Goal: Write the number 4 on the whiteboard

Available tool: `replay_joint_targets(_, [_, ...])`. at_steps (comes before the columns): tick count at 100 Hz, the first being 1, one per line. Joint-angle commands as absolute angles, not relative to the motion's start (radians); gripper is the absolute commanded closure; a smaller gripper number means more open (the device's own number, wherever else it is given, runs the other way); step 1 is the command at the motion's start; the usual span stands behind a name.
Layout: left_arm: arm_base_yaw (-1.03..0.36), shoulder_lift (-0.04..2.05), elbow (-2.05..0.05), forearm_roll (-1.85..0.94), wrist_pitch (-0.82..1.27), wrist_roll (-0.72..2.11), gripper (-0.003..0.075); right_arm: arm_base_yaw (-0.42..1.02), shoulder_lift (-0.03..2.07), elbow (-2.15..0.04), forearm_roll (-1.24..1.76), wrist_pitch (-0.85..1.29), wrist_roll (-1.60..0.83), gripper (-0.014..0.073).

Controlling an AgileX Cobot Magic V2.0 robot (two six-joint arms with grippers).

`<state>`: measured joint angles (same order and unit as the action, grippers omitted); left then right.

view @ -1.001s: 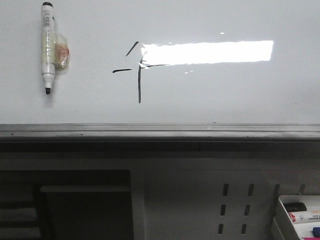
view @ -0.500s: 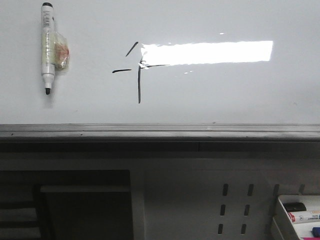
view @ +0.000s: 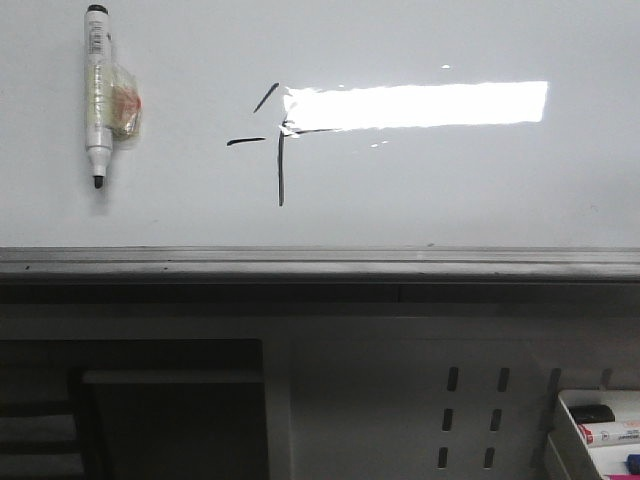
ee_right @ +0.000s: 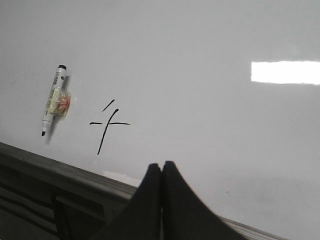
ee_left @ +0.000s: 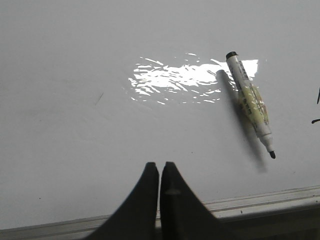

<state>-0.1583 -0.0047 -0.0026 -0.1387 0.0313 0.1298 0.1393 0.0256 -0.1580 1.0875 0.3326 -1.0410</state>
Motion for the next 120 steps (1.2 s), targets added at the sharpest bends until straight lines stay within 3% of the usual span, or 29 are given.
replay_joint_targets(1, [-0.165, -0.032, 0.026, -0.161, -0.047, 0.118, 0.0741, 0.132, 0.037, -0.185, 1.112, 0.293, -1.051, 0.0658])
replay_joint_targets(70, [-0.165, -0.032, 0.026, -0.161, -0.047, 0.118, 0.0741, 0.132, 0.037, -0.185, 1.112, 0.268, -1.051, 0.0658])
replay_joint_targets(79, [-0.165, -0.032, 0.026, -0.161, -0.047, 0.118, 0.0741, 0.132, 0.037, -0.182, 0.986, 0.227, -1.031, 0.0658])
replay_joint_targets(104, [-0.165, -0.032, 0.026, -0.161, -0.047, 0.118, 0.0741, 0.077, 0.037, -0.064, 0.113, 0.056, -0.211, 0.0658])
replay_joint_targets(120, [-0.165, -0.032, 0.026, -0.161, -0.047, 0.118, 0.0741, 0.062, -0.001, 0.015, -0.057, 0.048, -0.098, 0.0658])
